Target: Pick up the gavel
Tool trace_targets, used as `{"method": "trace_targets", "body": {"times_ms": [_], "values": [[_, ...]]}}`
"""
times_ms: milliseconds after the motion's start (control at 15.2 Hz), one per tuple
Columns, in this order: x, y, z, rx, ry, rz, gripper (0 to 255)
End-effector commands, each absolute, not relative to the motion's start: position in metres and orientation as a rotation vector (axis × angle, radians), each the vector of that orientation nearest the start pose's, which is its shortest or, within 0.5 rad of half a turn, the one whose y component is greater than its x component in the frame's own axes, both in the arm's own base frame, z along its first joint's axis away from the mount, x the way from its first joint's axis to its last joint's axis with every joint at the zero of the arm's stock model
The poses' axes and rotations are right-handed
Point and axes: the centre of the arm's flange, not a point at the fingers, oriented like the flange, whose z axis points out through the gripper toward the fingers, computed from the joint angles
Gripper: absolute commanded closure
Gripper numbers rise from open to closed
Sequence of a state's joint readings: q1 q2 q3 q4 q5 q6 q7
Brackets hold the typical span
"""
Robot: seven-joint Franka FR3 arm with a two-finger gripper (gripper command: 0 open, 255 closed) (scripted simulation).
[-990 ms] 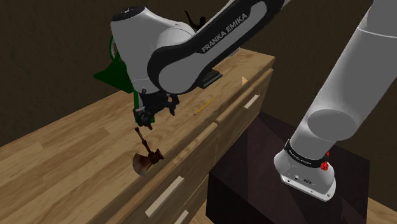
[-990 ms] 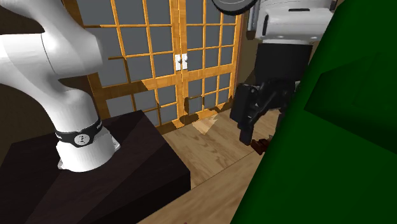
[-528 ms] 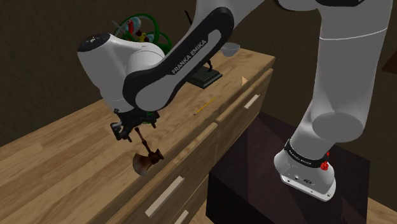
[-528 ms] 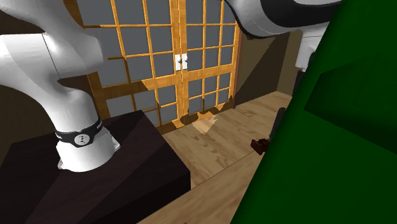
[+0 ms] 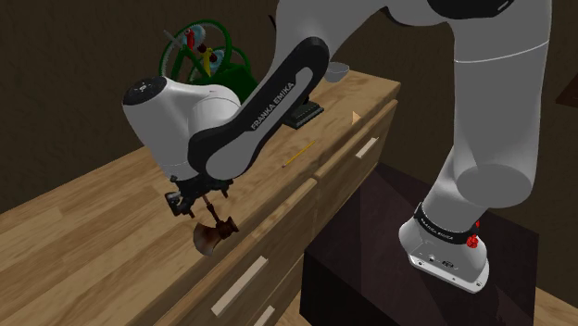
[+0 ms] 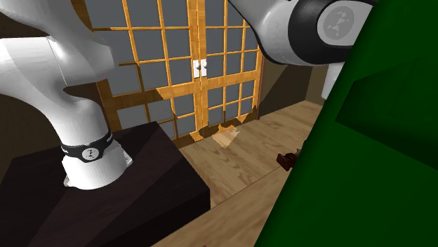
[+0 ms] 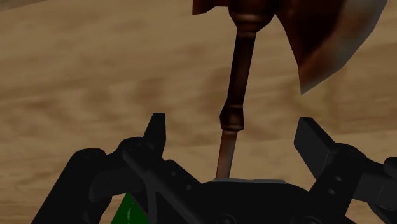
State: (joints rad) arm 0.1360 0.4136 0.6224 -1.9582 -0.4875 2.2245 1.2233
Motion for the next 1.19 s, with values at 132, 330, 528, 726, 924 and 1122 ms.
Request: {"method": "trace_targets", "body": {"times_ms": [132,330,528,726,924,1122], "values": [[0.461,0.395,0.293,-3.233,0.307,-0.155,255],[0.461,0.395,0.293,-3.233,0.307,-0.155,255],[0.462,0.395,0.293,-3.233,0.307,-0.155,255],[0.461,0.395,0.298,-3.233,0.307,-0.155,255],[0.461,0.395,0.314,-3.233,0.307,-0.155,255],[0.461,0.395,0.330,-3.233,0.307,-0.155,255]]}}
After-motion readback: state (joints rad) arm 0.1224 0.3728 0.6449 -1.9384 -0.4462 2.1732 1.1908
